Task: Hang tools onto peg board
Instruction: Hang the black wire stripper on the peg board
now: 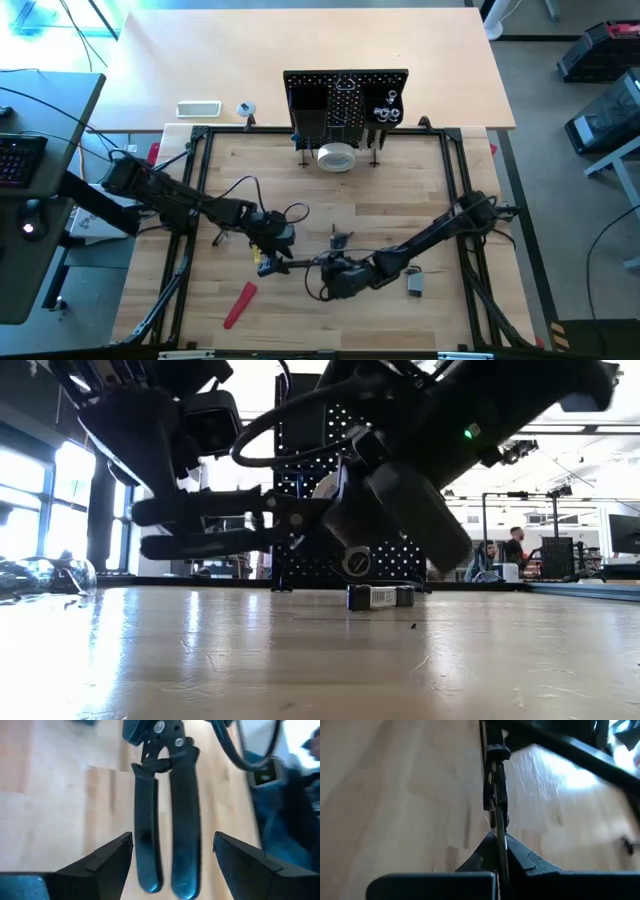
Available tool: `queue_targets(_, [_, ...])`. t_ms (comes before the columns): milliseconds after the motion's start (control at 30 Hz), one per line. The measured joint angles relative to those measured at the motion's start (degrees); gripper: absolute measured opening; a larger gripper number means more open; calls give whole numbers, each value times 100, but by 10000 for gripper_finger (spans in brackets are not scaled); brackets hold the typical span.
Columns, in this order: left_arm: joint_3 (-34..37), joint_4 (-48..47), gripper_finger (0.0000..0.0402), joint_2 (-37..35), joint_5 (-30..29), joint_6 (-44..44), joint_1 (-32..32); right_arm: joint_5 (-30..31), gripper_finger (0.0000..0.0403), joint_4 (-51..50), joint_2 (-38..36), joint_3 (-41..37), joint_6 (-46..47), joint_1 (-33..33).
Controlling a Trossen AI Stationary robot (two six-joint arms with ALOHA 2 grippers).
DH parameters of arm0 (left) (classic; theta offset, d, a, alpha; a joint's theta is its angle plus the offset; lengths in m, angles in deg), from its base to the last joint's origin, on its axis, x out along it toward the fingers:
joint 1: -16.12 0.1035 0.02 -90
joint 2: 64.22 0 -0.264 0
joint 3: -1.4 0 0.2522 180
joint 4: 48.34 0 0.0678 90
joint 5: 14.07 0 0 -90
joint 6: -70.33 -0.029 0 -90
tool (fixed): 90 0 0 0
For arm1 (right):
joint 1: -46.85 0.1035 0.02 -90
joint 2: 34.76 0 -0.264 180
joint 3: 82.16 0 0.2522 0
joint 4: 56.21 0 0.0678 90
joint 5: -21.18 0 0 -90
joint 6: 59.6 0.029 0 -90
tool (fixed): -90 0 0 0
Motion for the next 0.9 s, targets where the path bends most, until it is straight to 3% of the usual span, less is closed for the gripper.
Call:
queue_targets(300, [0,-134,269,-241,-2082,-645,-546,-397,0,-575,-129,60,473,-170])
queue_targets(700, [-2,-1,265,35,-2491,-688,-688,-495,0,-1654,-133,761,583,-249])
queue_targets(900, [-2,135,227,33,-2648,-855,-689,-619,0,-1935,-133,870,755,-256])
